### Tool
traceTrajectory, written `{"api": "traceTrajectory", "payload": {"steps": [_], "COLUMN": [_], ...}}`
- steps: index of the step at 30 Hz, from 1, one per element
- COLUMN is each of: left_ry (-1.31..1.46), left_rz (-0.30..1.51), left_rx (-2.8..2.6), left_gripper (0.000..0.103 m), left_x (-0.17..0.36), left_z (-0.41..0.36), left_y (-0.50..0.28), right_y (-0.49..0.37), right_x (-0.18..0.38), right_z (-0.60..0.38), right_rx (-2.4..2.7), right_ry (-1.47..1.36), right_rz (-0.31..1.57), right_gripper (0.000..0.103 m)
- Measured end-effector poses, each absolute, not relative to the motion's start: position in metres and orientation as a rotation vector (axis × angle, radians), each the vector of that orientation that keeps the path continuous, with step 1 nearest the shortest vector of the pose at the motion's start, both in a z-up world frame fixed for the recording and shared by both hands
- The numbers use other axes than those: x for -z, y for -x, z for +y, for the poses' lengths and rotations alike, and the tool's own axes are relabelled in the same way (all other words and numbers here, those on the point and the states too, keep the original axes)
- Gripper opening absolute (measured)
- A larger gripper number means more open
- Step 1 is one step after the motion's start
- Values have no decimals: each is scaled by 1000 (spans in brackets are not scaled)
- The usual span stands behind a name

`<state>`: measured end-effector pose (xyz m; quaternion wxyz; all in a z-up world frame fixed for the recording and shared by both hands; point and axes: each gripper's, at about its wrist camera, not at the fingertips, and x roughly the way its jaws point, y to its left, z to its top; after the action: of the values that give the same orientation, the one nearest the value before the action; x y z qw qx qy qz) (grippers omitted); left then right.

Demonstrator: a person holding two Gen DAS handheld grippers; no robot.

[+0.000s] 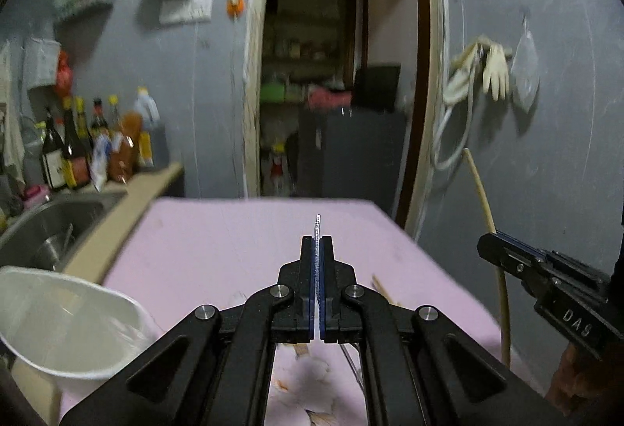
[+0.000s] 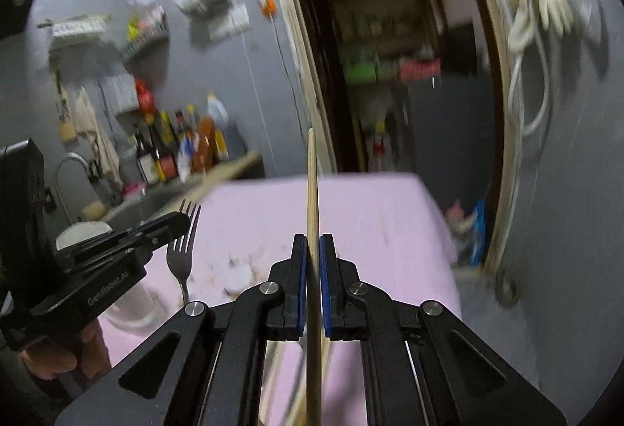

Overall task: Organize utensils
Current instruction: 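Lift the chopstick with the right gripper and drop it into the white caddy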

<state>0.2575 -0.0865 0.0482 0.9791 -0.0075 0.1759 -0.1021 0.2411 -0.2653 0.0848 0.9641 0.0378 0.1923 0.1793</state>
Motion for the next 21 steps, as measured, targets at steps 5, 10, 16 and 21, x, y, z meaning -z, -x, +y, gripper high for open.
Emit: {"api": "traceTrajectory", "payload": {"steps": [5, 10, 16, 21], "left_ry": [13, 12, 5, -66], "left_rz": [248, 150, 64, 11], "left_rx": [164, 77, -84, -274], "left_gripper": [0, 0, 0, 0], "left_x": [-88, -122, -150, -147], "left_z": [-53, -4, 58, 93], "left_y": [-241, -221, -199, -190], "right_y": [-229, -234, -246, -258], "right_x": [-115, -142, -165, -171], "right_z": [-238, -198, -142, -98], "right_rx": [-395, -488, -627, -742], "right_ry": [-63, -94, -139, -197], "right_rz": [189, 81, 34, 37], "right_gripper": [4, 4, 4, 4]}}
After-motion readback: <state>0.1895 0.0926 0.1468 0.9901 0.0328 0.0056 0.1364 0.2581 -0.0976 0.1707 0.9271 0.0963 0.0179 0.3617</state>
